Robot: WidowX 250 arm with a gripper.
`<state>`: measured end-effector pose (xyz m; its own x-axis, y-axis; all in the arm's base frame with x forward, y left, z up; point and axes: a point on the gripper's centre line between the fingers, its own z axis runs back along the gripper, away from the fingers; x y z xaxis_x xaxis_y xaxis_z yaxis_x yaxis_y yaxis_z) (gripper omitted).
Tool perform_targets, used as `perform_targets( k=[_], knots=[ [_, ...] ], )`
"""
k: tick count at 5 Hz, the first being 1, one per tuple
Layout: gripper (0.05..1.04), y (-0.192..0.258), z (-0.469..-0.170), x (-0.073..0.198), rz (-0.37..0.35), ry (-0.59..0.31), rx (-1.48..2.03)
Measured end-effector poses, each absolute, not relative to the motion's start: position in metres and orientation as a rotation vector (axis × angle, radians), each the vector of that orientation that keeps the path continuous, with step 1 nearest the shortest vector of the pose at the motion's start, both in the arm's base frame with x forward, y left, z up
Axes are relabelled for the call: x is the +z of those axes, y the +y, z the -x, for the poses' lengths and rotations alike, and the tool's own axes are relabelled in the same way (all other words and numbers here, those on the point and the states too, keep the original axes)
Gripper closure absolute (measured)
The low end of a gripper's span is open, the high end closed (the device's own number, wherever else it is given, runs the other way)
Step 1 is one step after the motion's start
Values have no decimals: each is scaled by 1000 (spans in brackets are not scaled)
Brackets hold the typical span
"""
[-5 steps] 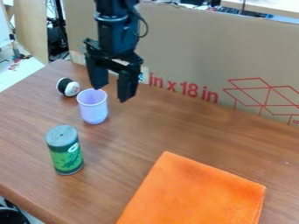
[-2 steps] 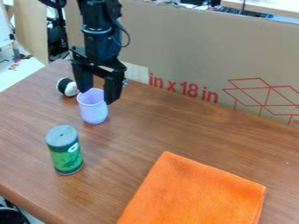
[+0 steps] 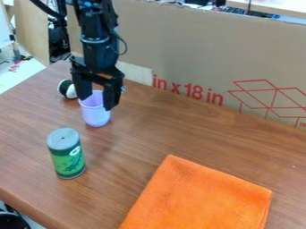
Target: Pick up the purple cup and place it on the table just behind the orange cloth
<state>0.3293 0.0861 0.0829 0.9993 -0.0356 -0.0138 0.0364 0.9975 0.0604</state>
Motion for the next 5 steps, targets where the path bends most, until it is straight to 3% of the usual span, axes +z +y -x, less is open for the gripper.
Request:
perform_targets(
  k=[3,4,5],
  knots=[
    [95,87,-347,53,-1,45,-64],
    [178,87,-345,43,11,102,-38],
    [468,89,-341,35,17,176,-38]
  ],
)
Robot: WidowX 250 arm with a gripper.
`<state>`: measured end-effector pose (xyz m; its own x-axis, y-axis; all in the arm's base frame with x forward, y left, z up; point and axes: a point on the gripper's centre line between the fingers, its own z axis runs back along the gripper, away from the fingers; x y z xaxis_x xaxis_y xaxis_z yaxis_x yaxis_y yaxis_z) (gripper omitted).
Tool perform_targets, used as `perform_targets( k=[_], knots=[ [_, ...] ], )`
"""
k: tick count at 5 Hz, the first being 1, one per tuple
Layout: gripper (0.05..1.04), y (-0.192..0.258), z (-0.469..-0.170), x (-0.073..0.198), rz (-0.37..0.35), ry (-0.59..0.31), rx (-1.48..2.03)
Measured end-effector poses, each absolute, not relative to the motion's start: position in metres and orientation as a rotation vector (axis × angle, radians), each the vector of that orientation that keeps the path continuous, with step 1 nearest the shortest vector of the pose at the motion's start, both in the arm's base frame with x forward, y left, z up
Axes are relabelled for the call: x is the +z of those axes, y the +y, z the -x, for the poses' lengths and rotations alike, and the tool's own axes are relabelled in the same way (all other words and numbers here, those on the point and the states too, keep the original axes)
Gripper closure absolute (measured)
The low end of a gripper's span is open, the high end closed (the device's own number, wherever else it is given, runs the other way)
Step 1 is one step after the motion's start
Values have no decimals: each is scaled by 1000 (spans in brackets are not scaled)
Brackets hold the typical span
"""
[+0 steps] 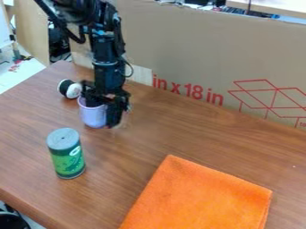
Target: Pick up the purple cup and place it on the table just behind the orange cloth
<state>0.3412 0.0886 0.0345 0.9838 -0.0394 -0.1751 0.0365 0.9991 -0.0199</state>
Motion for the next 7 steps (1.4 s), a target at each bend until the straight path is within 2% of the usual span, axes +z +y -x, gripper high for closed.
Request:
perform_targets(
  k=[1,2,3,4,5,6,7],
  knots=[
    [711,89,-341,35,15,183,-36],
    [900,89,-341,51,5,168,-5],
    [975,62,-363,103,-44,69,-30],
    [981,4,-381,143,-45,18,-119],
    [981,-39,-389,148,9,-20,-205],
    [981,-80,-393,119,21,41,-274],
    [981,-98,-371,94,36,105,-321]
  ],
)
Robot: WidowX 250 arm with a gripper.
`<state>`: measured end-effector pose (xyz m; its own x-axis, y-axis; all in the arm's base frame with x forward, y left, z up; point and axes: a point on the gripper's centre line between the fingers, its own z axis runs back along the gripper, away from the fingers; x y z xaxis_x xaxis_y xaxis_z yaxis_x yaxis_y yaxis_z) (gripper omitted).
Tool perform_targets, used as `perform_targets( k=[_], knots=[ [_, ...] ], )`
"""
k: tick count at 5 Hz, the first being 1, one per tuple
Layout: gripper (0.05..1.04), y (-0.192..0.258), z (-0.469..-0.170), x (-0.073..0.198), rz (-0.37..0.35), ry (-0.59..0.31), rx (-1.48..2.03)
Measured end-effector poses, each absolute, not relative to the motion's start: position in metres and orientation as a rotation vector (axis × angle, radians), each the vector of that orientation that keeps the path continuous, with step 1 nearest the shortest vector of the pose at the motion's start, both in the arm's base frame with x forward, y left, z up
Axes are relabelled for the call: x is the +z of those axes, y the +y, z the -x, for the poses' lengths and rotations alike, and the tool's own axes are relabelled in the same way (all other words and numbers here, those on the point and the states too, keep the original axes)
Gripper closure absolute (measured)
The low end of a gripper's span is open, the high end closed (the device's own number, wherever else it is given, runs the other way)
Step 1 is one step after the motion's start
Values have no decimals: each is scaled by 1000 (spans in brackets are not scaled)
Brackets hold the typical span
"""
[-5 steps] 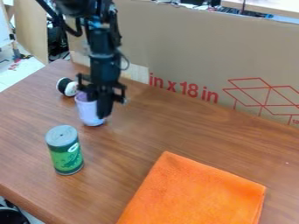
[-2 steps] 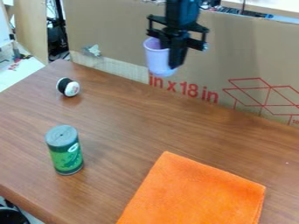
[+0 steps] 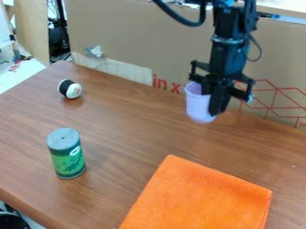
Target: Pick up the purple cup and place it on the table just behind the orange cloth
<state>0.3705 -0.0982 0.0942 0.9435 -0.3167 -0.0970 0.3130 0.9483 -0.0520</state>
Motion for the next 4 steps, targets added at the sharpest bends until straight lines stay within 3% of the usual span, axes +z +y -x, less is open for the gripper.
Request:
perform_targets(
  k=[2,4],
  knots=[
    [981,-130,-342,59,61,89,-369],
    [982,-130,-341,43,52,-37,-399]
  ],
)
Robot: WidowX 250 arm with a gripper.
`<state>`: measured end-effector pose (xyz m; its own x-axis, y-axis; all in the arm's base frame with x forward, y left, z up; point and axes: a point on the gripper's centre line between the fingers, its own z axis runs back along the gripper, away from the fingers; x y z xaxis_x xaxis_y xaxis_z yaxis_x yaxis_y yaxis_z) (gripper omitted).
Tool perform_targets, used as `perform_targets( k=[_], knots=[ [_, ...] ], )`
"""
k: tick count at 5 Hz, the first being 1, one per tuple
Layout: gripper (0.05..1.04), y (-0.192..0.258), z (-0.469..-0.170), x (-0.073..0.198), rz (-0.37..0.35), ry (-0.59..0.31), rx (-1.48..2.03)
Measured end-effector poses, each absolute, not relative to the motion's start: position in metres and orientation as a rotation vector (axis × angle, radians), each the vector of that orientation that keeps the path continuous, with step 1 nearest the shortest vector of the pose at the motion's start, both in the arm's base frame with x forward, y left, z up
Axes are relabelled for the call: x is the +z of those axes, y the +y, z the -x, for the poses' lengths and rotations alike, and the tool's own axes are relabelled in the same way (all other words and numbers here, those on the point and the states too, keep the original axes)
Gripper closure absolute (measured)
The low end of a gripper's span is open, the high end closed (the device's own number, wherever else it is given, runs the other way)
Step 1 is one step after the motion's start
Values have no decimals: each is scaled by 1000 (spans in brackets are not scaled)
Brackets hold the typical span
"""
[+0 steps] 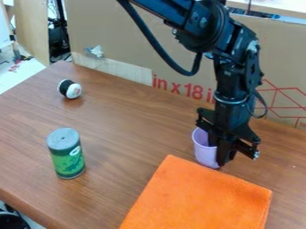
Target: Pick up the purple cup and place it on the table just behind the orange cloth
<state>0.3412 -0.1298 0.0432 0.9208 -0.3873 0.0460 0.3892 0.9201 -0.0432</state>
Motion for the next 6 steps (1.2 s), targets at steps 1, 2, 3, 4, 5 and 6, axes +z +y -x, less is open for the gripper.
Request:
perform_targets(
  k=[1,2,3,4,5,6],
  knots=[
    [982,-130,-343,43,53,-46,-402],
    [958,-132,-342,46,64,-24,-436],
    [758,-137,-342,47,91,57,-450],
    [463,-143,-346,63,116,70,-419],
    [165,-138,-365,86,134,24,-393],
    [74,-116,-362,100,109,26,-334]
  ],
)
